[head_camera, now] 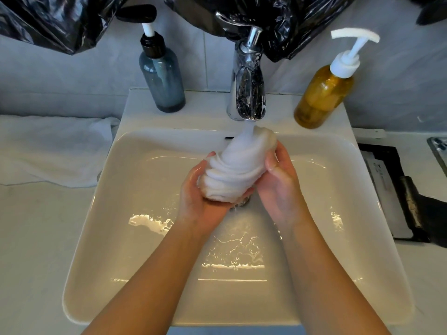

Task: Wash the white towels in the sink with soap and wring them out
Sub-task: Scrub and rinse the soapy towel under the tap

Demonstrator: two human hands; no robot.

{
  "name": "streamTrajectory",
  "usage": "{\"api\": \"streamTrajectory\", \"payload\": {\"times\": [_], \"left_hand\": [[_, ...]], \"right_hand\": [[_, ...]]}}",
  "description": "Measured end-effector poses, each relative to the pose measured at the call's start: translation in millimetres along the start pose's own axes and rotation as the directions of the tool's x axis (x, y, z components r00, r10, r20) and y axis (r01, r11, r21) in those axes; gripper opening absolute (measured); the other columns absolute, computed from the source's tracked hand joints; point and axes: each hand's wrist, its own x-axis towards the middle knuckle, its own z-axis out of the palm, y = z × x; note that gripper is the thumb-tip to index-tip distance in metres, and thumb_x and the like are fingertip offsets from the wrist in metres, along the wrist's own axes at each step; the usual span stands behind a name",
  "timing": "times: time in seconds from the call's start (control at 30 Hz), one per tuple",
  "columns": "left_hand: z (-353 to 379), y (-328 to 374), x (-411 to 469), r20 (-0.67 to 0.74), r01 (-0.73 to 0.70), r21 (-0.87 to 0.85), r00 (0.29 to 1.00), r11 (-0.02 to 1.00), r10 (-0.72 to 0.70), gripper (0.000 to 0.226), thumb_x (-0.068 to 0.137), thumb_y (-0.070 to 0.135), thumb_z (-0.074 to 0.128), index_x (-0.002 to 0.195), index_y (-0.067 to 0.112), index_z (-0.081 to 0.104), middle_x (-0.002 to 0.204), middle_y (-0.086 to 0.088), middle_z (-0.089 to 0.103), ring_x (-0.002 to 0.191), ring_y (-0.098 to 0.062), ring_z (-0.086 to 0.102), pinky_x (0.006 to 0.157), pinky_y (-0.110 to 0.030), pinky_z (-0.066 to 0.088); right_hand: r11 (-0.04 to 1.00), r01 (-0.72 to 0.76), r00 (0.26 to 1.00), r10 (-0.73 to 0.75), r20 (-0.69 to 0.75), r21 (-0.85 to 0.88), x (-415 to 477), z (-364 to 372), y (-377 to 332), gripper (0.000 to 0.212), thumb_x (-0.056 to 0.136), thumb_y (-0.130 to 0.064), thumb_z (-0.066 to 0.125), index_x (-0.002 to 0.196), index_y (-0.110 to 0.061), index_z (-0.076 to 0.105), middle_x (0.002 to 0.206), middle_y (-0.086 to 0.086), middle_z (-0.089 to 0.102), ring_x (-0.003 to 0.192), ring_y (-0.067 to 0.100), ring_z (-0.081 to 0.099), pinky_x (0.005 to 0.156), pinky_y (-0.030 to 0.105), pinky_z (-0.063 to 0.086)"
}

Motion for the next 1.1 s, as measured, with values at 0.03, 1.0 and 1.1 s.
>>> {"api": "streamTrajectory", "payload": {"times": [0.03,1.0,1.1], "left_hand": [[0.3,-1.2,0.7,-0.018,-0.006,0.026,1.000,1.000,0.007,0.044,0.081,0.031,0.057,0.124,0.019,0.053,0.140,-0.023,0.053,0.117,-0.041,0.059,0.095,-0.053,0.045],[-3.7,-27.7,10.1,0.006,-0.004,0.283,1.000,0.959,0.003,0.069,0.095,0.057,0.046,0.146,0.011,0.040,0.146,-0.016,0.049,0.132,-0.035,0.050,0.101,-0.052,0.047],[-2.8,-15.8,4.8,-0.168,-0.149,0.415,0.957,0.898,0.236,0.064,0.081,0.053,0.062,0.126,0.008,0.053,0.124,-0.018,0.063,0.110,-0.038,0.062,0.073,-0.041,0.056]], "right_hand": [[1.000,0.003,1.000,-0.003,0.005,-0.001,0.5,-0.9,-0.2,0.072,0.073,-0.038,0.085,0.130,-0.010,0.052,0.133,0.016,0.058,0.134,0.037,0.048,0.117,0.054,0.032],[0.999,0.035,0.961,-0.042,-0.272,-0.029,-4.8,5.9,-4.5,0.093,0.062,-0.057,0.079,0.130,0.001,0.058,0.122,0.016,0.068,0.114,0.028,0.064,0.098,0.040,0.052],[0.999,0.036,0.982,-0.039,-0.185,-0.021,-2.5,13.6,1.6,0.091,0.062,-0.047,0.080,0.136,-0.001,0.053,0.130,0.017,0.062,0.126,0.034,0.056,0.110,0.050,0.043]]}}
